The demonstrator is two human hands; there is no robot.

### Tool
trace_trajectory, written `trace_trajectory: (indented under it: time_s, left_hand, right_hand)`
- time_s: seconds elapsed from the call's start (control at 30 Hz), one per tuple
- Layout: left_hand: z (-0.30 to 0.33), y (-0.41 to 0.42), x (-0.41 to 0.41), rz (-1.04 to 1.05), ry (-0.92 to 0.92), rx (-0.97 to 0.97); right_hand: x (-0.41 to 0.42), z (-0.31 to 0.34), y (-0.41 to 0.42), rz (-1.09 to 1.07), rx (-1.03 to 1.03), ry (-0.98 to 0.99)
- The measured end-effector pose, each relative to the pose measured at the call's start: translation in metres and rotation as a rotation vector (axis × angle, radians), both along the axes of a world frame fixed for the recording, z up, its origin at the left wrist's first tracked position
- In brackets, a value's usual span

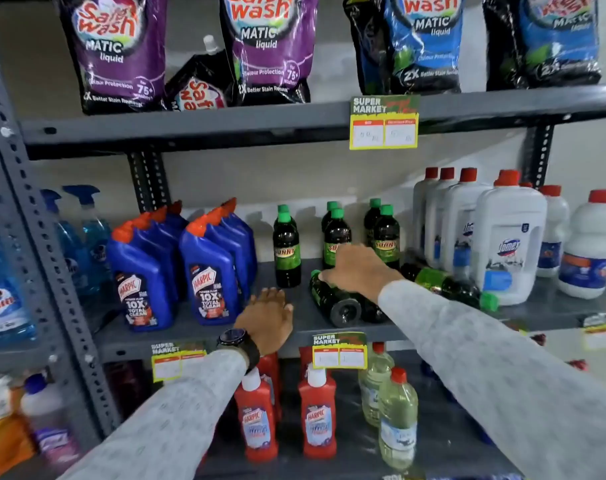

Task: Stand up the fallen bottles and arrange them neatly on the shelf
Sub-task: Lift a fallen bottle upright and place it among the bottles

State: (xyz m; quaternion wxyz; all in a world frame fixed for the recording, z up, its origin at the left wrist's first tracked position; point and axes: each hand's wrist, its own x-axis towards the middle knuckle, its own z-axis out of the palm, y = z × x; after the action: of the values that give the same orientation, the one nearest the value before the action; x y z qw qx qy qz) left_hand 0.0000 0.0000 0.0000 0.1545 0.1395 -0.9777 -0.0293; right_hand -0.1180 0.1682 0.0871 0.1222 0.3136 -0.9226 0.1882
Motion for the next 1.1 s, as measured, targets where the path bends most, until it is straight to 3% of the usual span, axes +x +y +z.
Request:
trace_trajectory:
  time_s: [0.37, 0.57, 0.67, 0.83, 0.97, 1.1]
  left_hand:
    - [-0.008, -0.013, -0.019, -0.006, -0.149, 0.066]
    - [-0.008, -0.014, -0.017, -0.009, -0.167, 0.055]
    - [-0.007, -0.013, -0.016, -0.01, -0.202, 0.031]
    - [-0.006, -0.012, -0.019, 0.017, -0.244, 0.032]
    - [-0.01, -0.011, -0.018, 0.036, -0.223, 0.024]
    - [-0.011, -0.011, -0.019, 0.048, -0.219, -0.012]
  right_hand:
    - [-0.024, 0.002, -0.047, -0.037, 0.275, -0.308]
    - [-0.024, 0.001, -0.052, -0.037, 0.243, -0.346]
    - [-0.019, 0.017, -0.046, -0.014, 0.121, -0.404]
    - [-0.008, 0.045, -0.028, 0.062, -0.327, -0.454]
    - [0.009, 0.025, -0.025, 0.106, -0.603, -0.329]
    - [0.018, -0.011, -0.029, 0.12, -0.687, -0.229]
